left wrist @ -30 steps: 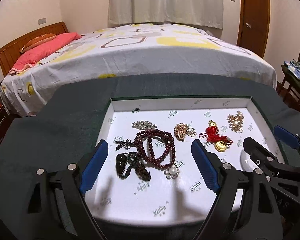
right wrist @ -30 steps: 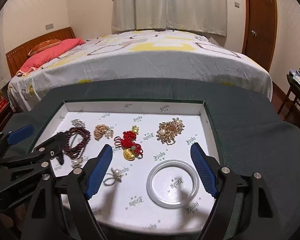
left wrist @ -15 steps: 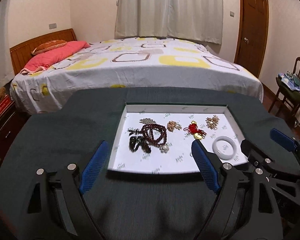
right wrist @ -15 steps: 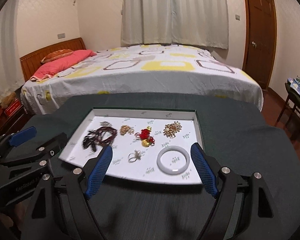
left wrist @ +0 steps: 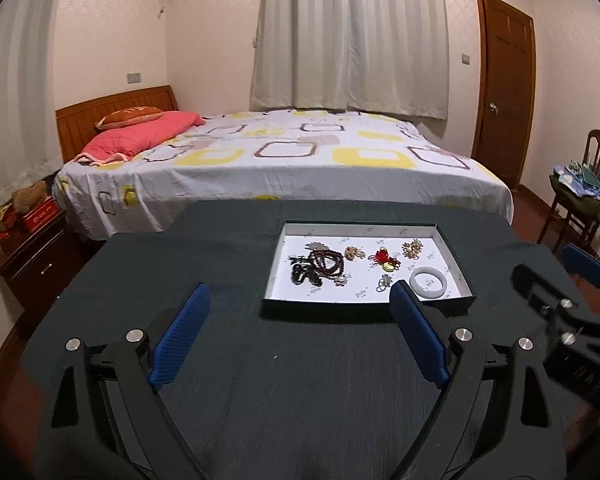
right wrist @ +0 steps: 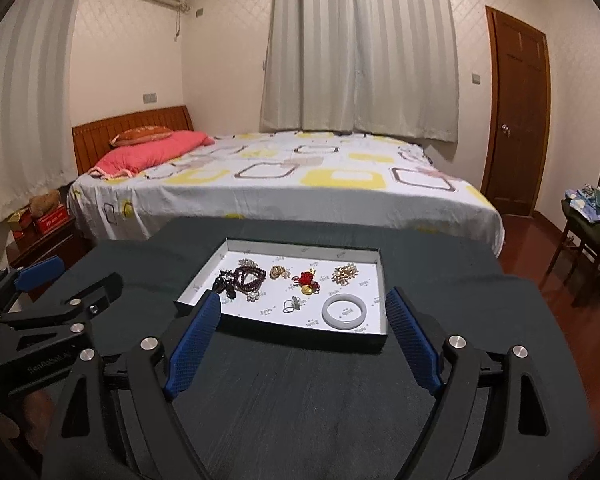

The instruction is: Organize jewelry

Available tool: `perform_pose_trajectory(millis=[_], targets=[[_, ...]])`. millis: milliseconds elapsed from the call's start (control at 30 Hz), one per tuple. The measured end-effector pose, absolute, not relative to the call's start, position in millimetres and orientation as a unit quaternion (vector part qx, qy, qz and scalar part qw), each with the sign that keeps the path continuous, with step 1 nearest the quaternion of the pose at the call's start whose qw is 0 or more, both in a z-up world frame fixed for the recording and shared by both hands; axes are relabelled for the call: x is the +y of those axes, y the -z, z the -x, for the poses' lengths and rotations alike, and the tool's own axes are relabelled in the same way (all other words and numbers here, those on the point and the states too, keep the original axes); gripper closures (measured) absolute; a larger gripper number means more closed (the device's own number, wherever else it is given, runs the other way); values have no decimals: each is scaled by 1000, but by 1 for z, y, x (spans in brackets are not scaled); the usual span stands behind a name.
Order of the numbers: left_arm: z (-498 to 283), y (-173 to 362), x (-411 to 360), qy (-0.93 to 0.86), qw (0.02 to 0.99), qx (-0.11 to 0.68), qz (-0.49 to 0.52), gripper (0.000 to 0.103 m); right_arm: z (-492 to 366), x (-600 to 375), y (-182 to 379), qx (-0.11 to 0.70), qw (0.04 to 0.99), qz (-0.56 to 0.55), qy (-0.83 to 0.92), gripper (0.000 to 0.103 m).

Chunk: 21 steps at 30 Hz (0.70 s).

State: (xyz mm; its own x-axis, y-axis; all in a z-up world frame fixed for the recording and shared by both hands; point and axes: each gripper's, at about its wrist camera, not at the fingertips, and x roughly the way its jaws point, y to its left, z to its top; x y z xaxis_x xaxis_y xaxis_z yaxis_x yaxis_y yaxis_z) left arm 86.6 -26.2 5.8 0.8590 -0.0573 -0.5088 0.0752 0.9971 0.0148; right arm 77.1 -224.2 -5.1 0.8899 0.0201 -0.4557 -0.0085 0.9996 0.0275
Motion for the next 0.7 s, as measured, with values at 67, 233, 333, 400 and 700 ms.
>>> perform_pose_trajectory(millis=[67, 233, 333, 400, 700], targets=[[-76, -10, -21, 31, 966, 258, -13, 14, -68, -226, 1, 228, 974, -12, -4, 21], [-56, -17, -16, 28, 969, 246, -12, 13, -53, -230, 0, 221, 975, -10, 4, 21], [-46, -18, -12, 26, 970, 242, -10, 13, -47, -232, 1, 221, 975, -10, 7, 21], [-43, -18, -10, 25, 970, 242, -7, 13, -44, -232, 2, 221, 975, -11, 7, 21], [-37, -16, -7, 27, 969, 244, -4, 13, -38, -232, 3, 218, 976, -10, 9, 21]])
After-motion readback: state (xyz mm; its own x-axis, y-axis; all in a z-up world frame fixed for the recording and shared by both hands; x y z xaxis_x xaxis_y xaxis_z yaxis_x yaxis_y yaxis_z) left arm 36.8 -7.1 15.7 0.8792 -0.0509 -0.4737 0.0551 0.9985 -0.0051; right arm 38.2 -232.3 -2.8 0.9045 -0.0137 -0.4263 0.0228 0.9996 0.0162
